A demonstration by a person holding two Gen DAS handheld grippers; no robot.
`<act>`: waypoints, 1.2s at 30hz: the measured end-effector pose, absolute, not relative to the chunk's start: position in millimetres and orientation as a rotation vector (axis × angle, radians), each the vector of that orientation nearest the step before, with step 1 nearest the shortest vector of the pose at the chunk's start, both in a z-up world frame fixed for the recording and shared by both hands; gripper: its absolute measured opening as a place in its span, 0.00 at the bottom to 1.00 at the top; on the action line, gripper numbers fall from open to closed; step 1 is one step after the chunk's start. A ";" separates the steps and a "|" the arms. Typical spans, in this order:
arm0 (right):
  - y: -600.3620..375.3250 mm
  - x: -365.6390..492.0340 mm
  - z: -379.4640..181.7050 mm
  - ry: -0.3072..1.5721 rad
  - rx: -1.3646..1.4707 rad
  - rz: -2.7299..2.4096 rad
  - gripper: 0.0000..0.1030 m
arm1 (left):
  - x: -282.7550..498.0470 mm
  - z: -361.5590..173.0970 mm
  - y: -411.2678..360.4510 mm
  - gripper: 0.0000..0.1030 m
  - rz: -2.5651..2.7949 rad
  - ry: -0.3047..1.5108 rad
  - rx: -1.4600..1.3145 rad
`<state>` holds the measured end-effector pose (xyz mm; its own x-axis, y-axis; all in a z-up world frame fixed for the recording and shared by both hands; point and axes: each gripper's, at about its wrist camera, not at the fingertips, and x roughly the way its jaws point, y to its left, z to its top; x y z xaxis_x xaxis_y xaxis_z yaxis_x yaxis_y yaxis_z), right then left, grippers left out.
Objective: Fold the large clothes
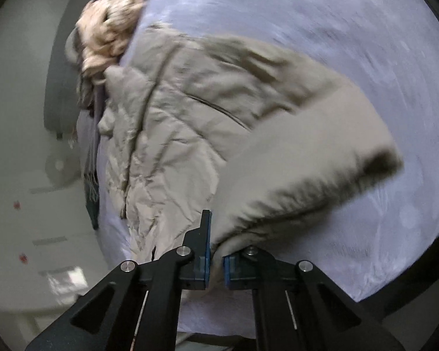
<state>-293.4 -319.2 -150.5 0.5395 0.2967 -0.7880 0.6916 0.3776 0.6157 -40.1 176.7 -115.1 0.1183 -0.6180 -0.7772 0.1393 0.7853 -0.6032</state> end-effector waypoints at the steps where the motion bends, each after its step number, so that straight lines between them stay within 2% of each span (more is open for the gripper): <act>1: -320.1 -286.3 -143.5 1.025 1.174 -0.308 0.06 | -34.0 -107.4 174.1 0.14 -0.582 1.327 -0.430; 12: -348.7 -157.3 -51.3 0.972 0.864 -0.172 0.06 | 47.1 -29.3 137.1 0.14 -0.553 1.108 -0.403; 19: -375.4 -44.0 -26.5 1.000 0.725 -0.052 0.06 | 131.3 -20.3 95.3 0.14 -0.459 1.027 -0.364; 24: -394.4 27.6 -47.7 1.041 0.691 -0.046 0.06 | 192.7 -52.7 69.6 0.14 -0.382 1.051 -0.328; 36: -420.8 111.5 -169.6 1.084 0.785 -0.141 0.06 | 283.3 -174.1 36.2 0.15 -0.329 1.174 -0.236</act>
